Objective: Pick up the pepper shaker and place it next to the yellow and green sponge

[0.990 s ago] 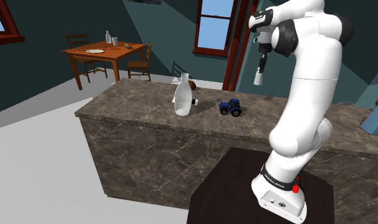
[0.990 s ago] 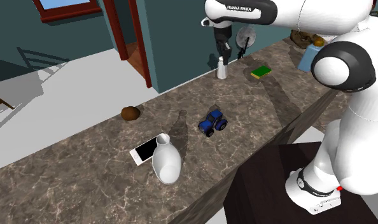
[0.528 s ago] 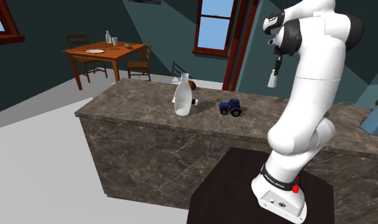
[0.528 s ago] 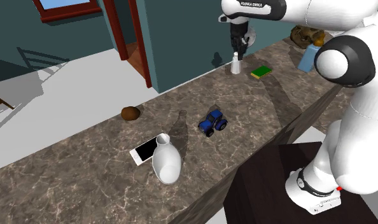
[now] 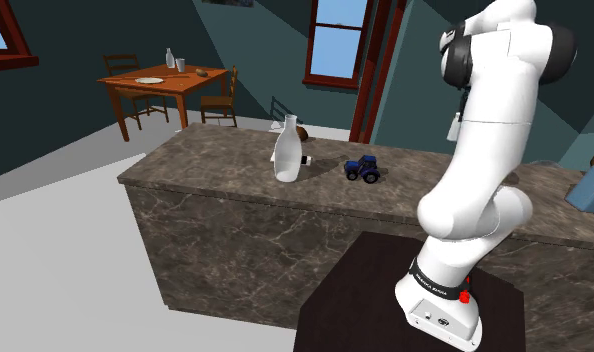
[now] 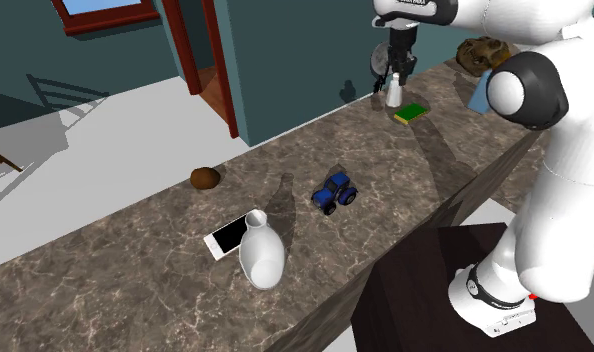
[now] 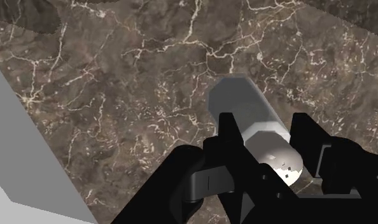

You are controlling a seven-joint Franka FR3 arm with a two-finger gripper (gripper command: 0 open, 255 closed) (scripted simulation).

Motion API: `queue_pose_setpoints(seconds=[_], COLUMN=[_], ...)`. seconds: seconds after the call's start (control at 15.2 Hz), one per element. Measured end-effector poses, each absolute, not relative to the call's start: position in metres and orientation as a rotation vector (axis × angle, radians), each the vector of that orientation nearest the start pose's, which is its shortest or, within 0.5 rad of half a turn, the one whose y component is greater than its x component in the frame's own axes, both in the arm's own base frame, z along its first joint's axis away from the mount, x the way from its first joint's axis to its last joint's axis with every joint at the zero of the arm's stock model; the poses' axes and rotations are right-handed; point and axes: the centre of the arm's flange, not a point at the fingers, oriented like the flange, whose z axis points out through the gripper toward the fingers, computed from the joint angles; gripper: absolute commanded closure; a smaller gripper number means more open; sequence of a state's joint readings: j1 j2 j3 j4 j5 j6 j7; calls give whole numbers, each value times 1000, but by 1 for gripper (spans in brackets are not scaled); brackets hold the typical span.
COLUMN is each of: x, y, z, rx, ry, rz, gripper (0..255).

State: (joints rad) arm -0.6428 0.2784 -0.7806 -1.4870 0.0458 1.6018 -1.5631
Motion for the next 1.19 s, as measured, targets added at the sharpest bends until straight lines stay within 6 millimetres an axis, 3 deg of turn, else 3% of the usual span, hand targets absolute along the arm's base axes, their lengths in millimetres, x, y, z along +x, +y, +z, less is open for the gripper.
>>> queue_pose_setpoints(seconds=[0.86, 1.19], x=[-10, -22], y=[-665, -669], z=[542, 517], rx=[-3052, -3052], ry=[-225, -227], rz=[240, 239], gripper=[255, 255])
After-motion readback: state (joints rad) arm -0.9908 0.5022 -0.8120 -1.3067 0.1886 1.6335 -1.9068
